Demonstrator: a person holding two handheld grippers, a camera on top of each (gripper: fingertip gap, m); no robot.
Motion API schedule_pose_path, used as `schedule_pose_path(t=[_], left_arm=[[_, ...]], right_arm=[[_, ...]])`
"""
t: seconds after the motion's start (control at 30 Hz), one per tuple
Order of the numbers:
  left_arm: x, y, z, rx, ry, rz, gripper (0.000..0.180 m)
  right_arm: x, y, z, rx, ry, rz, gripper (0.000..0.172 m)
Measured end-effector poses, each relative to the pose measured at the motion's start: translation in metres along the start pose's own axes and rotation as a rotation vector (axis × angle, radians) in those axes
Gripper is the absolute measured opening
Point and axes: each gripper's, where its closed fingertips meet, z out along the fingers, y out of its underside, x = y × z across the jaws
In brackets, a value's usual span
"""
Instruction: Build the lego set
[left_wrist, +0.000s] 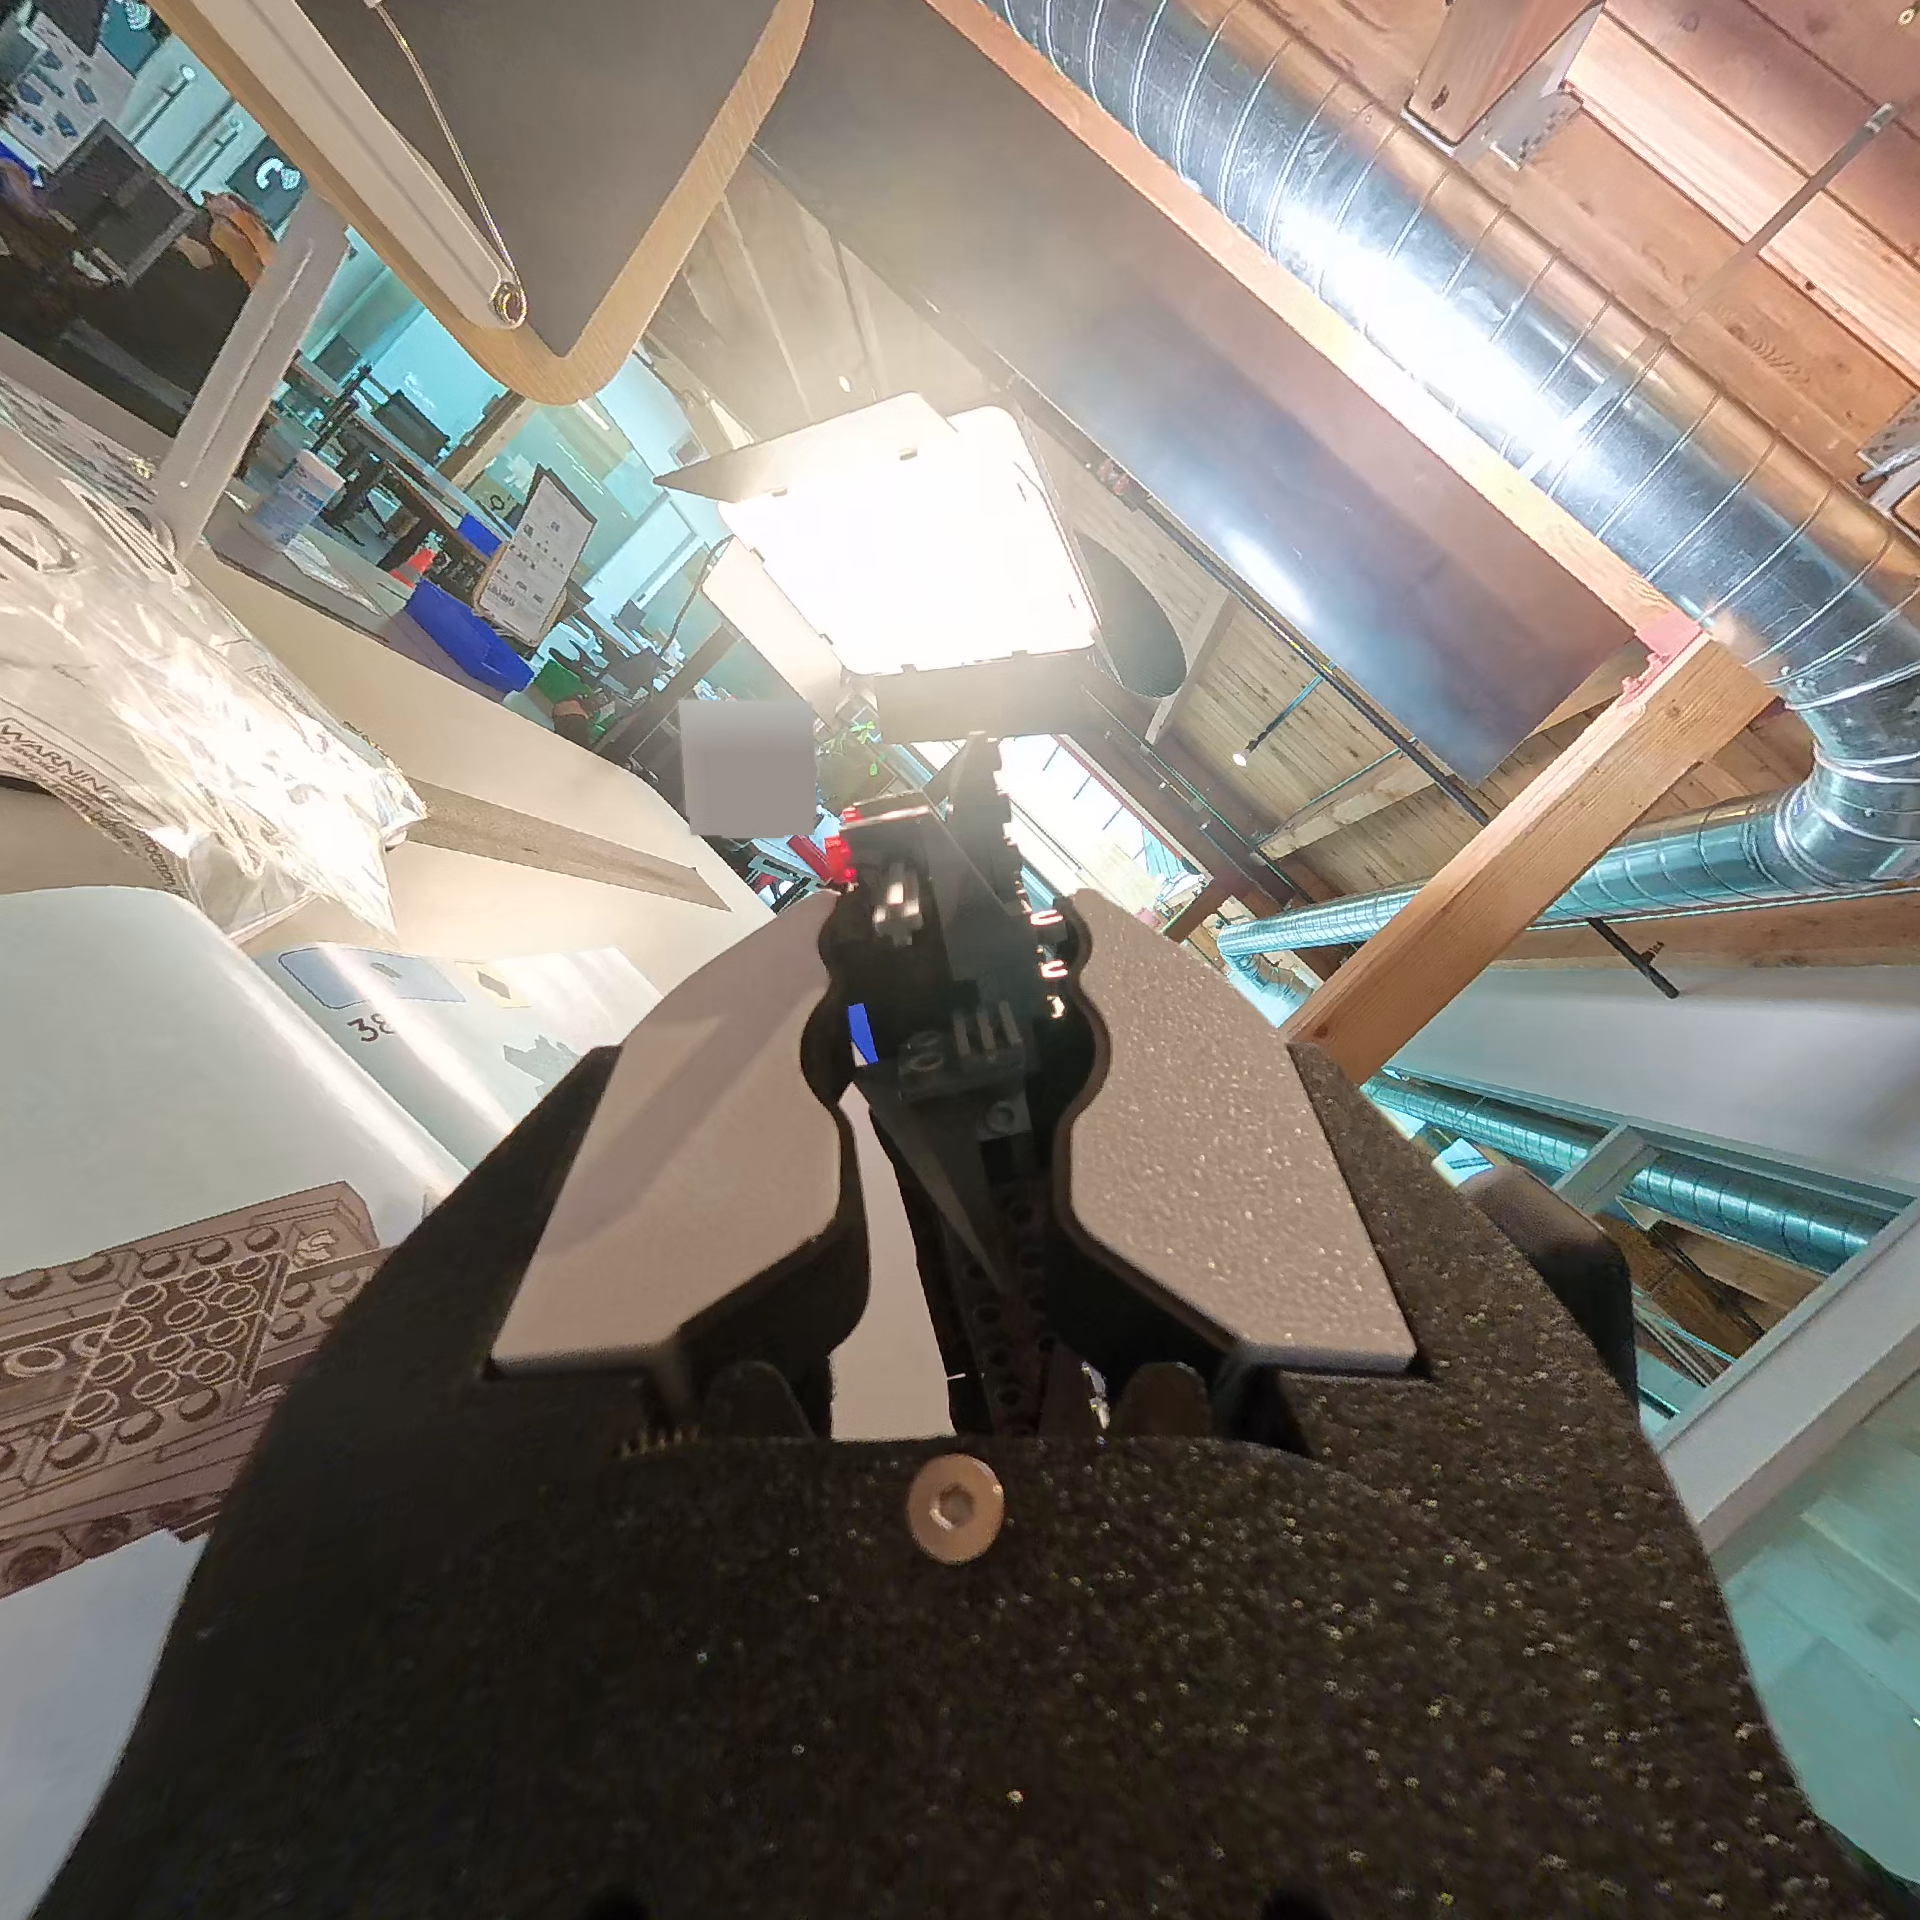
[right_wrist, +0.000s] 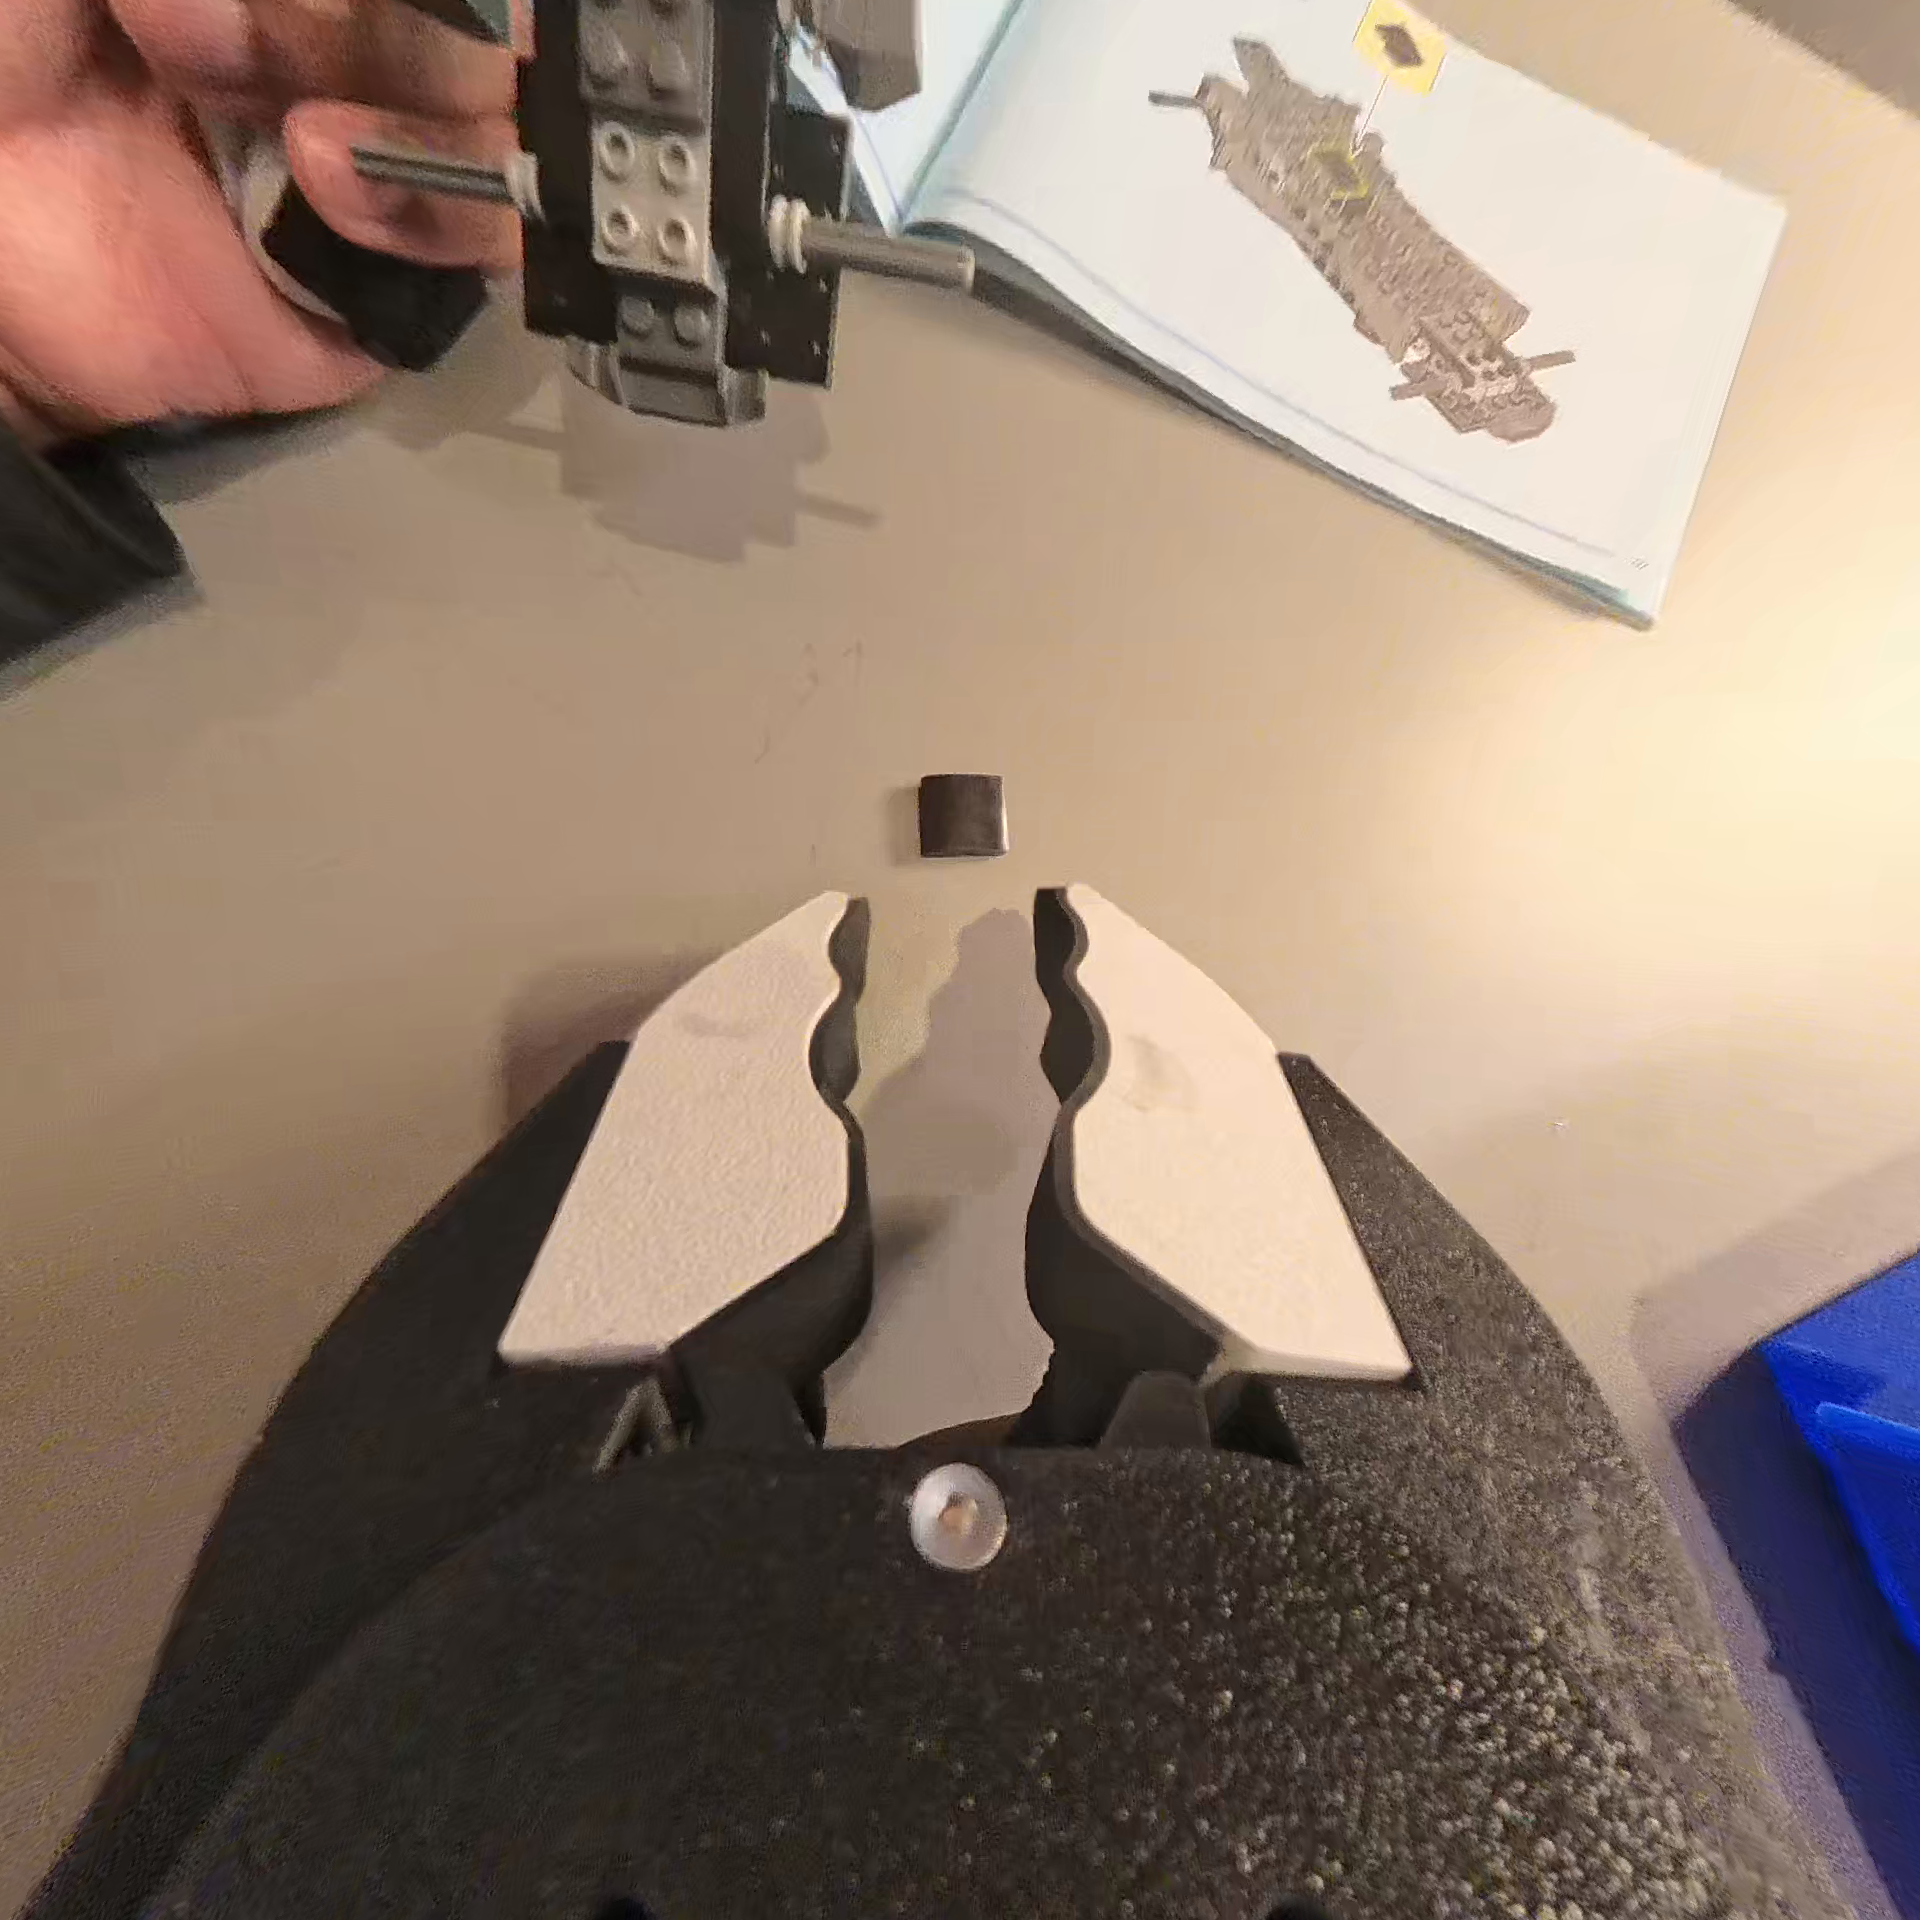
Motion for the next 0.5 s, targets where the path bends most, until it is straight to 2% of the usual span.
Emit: schedule_pose_path(t=[0.1,0.2,0.37,0.5], left_arm=[[0.0,0.001,0.0,-0.003,0.0,0.001,0.036],[0.0,0.0,0.0,-0.004,0.001,-0.004,0.036],[0.0,0.0,0.0,-0.004,0.003,-0.009,0.036],[-0.001,0.0,0.001,-0.006,0.001,-0.013,0.036]], right_arm=[[0.011,0.004,0.013,-0.043,0.065,-0.071,0.031],[0.012,-0.005,0.021,-0.017,0.025,-0.091,0.029],[0.037,-0.012,0.026,-0.005,0.132,-0.141,0.031],[0.033,-0.011,0.025,-0.005,0.099,-0.111,0.031]])
